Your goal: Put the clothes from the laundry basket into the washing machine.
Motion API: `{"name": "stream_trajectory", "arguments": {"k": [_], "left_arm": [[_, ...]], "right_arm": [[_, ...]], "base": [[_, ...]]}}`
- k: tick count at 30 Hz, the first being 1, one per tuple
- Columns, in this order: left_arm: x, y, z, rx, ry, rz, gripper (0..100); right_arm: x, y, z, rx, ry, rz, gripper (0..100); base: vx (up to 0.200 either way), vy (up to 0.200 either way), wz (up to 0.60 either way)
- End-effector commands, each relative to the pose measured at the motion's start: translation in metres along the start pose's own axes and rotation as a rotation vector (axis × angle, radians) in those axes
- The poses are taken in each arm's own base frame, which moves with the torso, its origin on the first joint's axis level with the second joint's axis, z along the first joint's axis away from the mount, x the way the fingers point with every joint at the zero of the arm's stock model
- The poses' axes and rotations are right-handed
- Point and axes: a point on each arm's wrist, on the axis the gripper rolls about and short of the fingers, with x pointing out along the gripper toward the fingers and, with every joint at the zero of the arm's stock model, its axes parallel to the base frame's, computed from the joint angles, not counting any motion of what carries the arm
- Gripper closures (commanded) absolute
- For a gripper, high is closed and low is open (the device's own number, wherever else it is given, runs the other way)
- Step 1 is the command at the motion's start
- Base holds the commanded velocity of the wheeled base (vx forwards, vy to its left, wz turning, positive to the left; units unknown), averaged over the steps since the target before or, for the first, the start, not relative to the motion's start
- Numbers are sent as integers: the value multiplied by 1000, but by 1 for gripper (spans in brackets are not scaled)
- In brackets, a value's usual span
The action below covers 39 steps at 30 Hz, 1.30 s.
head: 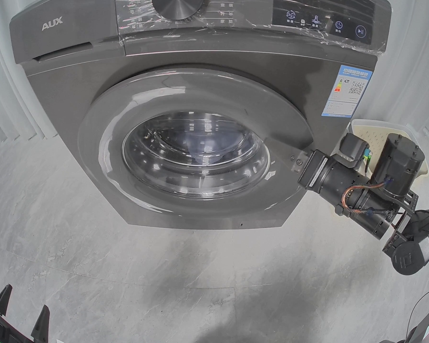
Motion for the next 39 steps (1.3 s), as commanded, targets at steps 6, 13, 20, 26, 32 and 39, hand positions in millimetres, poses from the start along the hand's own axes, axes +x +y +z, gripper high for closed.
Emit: {"name": "stream_trajectory", "arguments": {"k": [6,13,20,26,32,39], "left_arm": [[0,0,-5,-1,3,0,0],[0,0,-5,-4,5,0,0],[0,0,-5,-4,5,-1,0],[0,0,-5,-4,5,-1,0],[0,0,-5,-4,5,-1,0],[0,0,-5,-4,5,-1,0]], "right_arm": [[-16,2,3,-29,-24,-29,0],[-99,23,-38,-60,202,107,0],[-188,9,-31,-120,193,182,0],[-245,-15,-2,-271,-47,-93,0],[-308,-17,-27,-462,-119,-296,0],[-326,-22,-59,-511,-80,-379,0]], "base": [[0,0,0],[0,0,0],[0,0,0],[0,0,0],[0,0,0],[0,0,0]]}}
